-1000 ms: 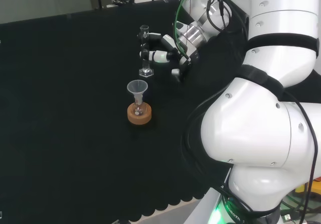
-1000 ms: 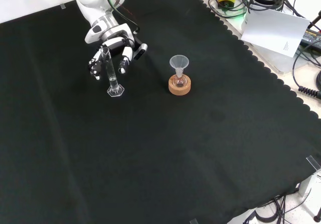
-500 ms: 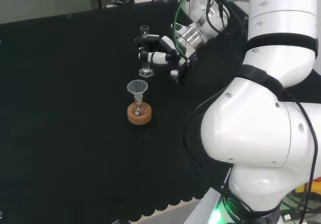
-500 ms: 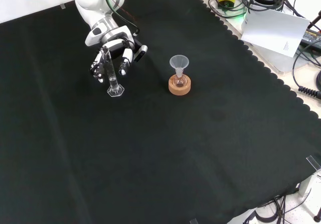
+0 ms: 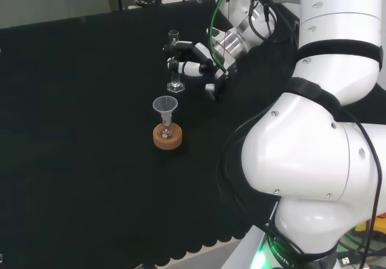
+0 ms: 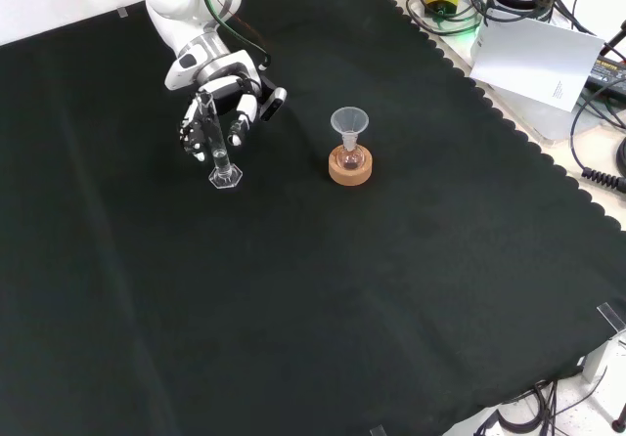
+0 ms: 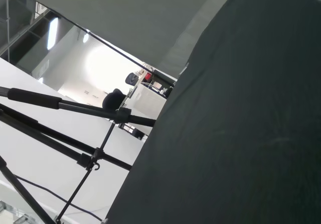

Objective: Pick up the graduated cylinder.

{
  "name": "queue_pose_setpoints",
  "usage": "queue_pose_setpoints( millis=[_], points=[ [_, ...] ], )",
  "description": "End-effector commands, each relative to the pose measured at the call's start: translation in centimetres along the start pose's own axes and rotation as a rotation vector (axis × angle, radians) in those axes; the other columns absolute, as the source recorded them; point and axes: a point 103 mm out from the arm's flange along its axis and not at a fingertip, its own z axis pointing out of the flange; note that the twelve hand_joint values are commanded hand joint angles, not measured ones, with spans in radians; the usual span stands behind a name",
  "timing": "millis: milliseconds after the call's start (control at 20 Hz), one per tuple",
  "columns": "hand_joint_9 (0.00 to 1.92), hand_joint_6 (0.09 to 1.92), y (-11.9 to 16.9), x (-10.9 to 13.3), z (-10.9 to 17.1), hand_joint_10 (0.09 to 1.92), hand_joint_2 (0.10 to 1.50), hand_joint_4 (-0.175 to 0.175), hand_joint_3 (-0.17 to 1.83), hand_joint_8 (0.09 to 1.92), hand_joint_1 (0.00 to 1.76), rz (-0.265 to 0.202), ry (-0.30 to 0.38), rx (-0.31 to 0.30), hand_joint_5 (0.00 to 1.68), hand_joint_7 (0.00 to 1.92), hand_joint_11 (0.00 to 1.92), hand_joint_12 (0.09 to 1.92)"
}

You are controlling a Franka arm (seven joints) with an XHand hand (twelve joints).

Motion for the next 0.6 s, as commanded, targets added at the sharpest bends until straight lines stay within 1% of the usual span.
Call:
queue_pose_setpoints(
  millis=[50, 200, 600],
  points=[
    [0.88, 0.52, 0.04, -0.32, -0.15, 0.4, 1.07, -0.018, -0.17, 0.58, 1.07, -0.001, 0.01, 0.021, 0.68, 0.61, 0.65, 1.14],
    [0.91, 0.54, 0.04, -0.47, -0.11, 0.39, 1.07, -0.018, -0.17, 0.58, 1.09, 0.003, 0.002, 0.02, 0.68, 0.62, 0.69, 1.11],
    [1.04, 0.6, 0.06, -0.4, -0.21, 0.31, 1.12, -0.006, -0.17, 0.59, 1.16, 0.01, -0.011, 0.001, 0.76, 0.71, 0.83, 1.03]
  ],
)
